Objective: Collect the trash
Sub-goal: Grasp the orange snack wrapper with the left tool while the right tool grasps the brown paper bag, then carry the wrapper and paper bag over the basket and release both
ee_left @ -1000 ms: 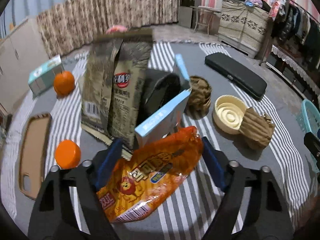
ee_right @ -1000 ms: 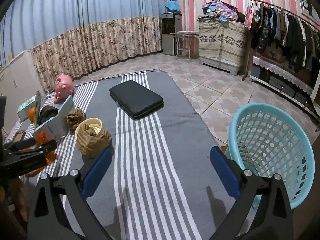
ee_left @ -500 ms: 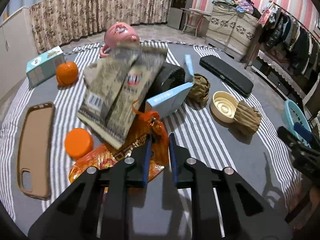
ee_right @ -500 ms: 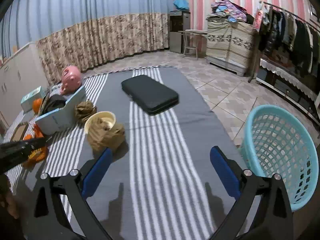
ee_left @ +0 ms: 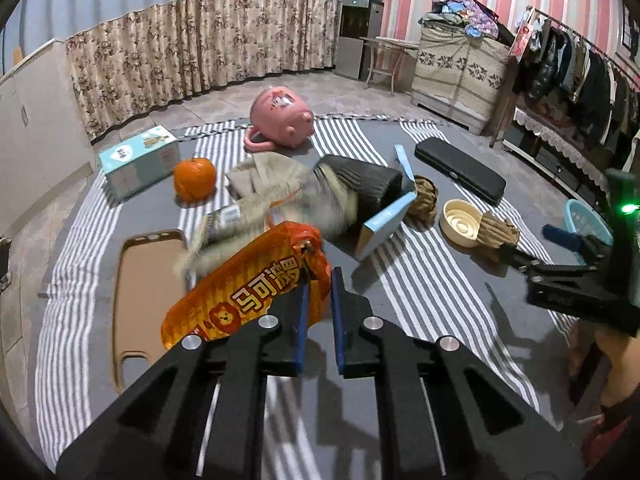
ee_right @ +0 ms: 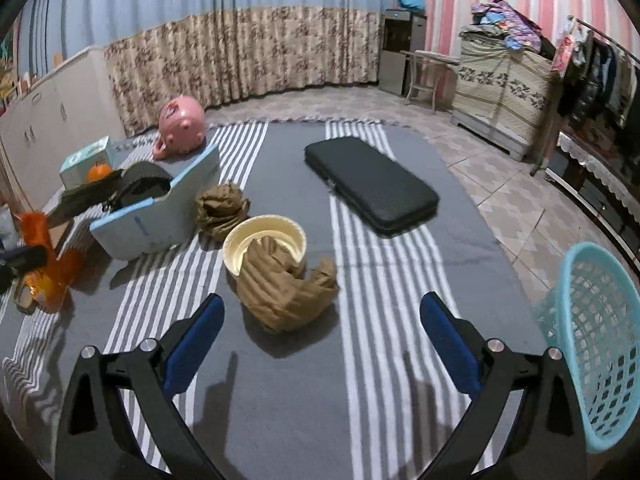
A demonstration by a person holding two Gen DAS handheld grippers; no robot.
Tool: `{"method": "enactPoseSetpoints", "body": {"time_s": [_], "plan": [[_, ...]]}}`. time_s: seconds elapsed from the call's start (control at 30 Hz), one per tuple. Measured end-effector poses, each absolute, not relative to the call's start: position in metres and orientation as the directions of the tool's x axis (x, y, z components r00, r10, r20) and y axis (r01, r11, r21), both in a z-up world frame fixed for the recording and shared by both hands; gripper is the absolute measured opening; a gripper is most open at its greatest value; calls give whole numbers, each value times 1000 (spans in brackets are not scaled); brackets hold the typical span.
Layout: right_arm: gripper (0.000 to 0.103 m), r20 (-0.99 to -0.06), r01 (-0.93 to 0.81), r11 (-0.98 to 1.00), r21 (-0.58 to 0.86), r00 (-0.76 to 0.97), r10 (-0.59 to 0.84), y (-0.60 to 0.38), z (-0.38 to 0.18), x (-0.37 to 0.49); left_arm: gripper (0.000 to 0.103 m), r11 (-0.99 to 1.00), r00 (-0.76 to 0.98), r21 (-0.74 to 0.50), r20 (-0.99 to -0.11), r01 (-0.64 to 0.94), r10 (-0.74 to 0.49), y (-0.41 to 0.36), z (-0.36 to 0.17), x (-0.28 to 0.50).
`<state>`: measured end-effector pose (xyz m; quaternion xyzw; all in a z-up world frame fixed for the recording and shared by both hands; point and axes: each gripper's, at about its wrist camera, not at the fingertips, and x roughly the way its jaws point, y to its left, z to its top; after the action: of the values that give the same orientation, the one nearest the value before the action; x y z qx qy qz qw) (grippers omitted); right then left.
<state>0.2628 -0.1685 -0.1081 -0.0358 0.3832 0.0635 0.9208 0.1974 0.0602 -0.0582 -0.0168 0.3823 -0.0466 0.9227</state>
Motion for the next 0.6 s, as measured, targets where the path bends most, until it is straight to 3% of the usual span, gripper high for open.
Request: {"method": "enactPoseSetpoints", "body": {"time_s": [0.03, 0.1, 0.17, 0.6], "plan": [[91, -717, -154, 988, -22, 691, 91, -167, -110, 266, 9, 995, 706, -62, -702, 74, -96, 63, -56, 197], [61, -740, -185, 983, -9, 662, 118, -165, -114, 270, 9, 996, 710, -52, -698, 71, -88, 67, -53, 195], [50, -743, -200, 980, 15, 653, 145, -167, -114, 270, 9, 996, 713, -56, -696, 67, -87, 68, -51, 193], [49, -623, -124, 991, 47, 772, 126, -224, -63, 238, 8, 996, 761, -17, -644, 85, -76, 41, -12, 191]]}}
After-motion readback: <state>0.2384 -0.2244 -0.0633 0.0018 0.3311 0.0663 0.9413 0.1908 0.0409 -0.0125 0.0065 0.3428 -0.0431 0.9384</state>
